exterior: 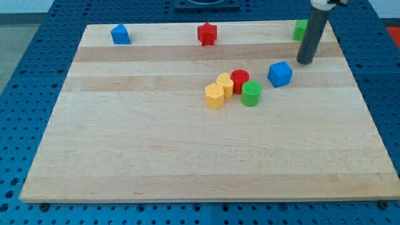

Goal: Push green circle towards center left

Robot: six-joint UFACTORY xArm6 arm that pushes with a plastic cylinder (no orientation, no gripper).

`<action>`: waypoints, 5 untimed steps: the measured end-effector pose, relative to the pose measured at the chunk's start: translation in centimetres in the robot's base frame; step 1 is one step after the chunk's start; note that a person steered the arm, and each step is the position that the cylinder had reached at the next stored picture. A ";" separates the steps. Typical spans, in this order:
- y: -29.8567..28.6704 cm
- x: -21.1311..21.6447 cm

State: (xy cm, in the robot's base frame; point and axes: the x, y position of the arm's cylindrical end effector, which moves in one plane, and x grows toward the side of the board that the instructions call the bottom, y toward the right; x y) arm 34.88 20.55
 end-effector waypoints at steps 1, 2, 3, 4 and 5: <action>0.0 3.9; -0.5 6.8; -3.0 8.9; -5.5 9.1; -7.2 8.3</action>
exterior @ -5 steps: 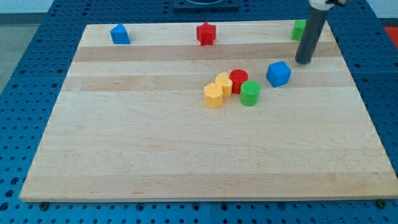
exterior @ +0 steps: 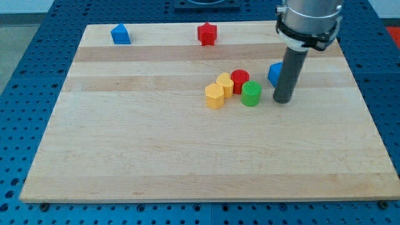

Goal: Push green circle towards center left

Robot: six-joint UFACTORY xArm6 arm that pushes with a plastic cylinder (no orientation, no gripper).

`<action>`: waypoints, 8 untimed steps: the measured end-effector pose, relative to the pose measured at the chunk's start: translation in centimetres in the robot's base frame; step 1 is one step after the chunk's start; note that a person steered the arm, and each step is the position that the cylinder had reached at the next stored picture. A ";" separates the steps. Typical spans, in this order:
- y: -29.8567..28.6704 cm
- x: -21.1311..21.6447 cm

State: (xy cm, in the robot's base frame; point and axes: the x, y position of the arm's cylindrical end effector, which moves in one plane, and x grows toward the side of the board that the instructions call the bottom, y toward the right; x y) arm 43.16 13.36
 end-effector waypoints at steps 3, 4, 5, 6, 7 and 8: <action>-6.4 -1.1; -9.2 1.0; -11.9 3.6; -13.7 6.3; -13.7 8.6; -14.2 11.1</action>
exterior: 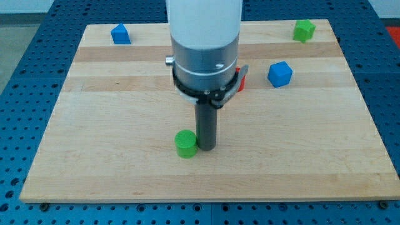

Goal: Push green circle towards center left

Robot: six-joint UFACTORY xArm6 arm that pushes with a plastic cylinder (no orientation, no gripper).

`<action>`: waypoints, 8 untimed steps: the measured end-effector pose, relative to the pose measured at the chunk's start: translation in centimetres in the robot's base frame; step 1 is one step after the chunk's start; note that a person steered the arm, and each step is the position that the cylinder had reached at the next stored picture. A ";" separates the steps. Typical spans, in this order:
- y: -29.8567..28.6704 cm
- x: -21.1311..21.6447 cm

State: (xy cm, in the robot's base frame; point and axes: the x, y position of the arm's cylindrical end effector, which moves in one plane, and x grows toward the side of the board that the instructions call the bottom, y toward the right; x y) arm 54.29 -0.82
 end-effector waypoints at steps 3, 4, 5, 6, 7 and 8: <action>-1.2 3.2; -1.7 1.8; -4.6 0.8; -6.6 -0.8; -7.3 -3.2; -7.8 -5.2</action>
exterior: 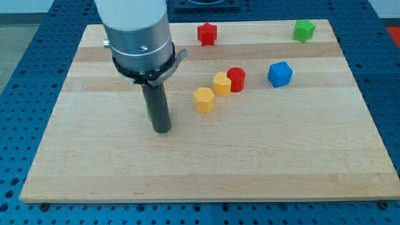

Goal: Push green circle towards center left

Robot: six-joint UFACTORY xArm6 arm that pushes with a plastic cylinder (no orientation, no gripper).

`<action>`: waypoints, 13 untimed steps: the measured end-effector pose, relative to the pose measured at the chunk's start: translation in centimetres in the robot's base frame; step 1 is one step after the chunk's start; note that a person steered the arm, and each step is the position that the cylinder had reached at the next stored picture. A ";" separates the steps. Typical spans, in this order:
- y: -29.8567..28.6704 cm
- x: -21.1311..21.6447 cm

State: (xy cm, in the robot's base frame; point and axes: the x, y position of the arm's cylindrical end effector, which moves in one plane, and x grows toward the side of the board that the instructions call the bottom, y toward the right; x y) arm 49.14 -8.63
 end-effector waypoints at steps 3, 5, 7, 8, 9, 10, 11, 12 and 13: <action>0.0 -4.6; 0.0 -6.5; -0.7 -7.4; -1.9 -8.2; -3.3 -8.6; -5.3 -8.6; -7.1 -8.6; -8.4 -8.6; -8.5 -8.6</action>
State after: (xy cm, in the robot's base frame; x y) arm 40.53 -17.16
